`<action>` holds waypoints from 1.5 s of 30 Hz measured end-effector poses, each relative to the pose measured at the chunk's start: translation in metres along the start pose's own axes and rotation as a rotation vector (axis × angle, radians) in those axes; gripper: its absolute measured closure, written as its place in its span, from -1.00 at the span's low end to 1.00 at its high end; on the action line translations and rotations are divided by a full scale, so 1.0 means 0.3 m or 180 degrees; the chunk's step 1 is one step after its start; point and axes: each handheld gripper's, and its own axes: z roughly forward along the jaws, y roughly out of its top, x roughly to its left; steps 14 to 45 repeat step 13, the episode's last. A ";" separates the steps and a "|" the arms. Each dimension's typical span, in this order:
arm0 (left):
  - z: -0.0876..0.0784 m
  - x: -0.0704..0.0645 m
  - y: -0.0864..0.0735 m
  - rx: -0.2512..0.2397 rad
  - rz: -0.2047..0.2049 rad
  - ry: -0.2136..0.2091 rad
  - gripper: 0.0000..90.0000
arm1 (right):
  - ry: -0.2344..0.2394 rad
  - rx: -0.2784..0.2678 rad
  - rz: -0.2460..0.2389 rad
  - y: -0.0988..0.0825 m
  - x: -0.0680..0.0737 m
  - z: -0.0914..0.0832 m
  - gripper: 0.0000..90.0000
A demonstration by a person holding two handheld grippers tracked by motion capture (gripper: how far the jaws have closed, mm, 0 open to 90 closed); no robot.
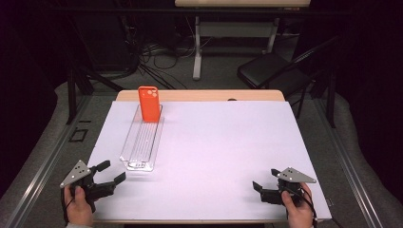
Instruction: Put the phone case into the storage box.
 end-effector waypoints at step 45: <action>0.003 0.013 -0.002 0.0009 -0.0086 0.0015 -0.66 | 0.0025 0.0040 -0.0001 -0.002 0.007 0.008 -0.74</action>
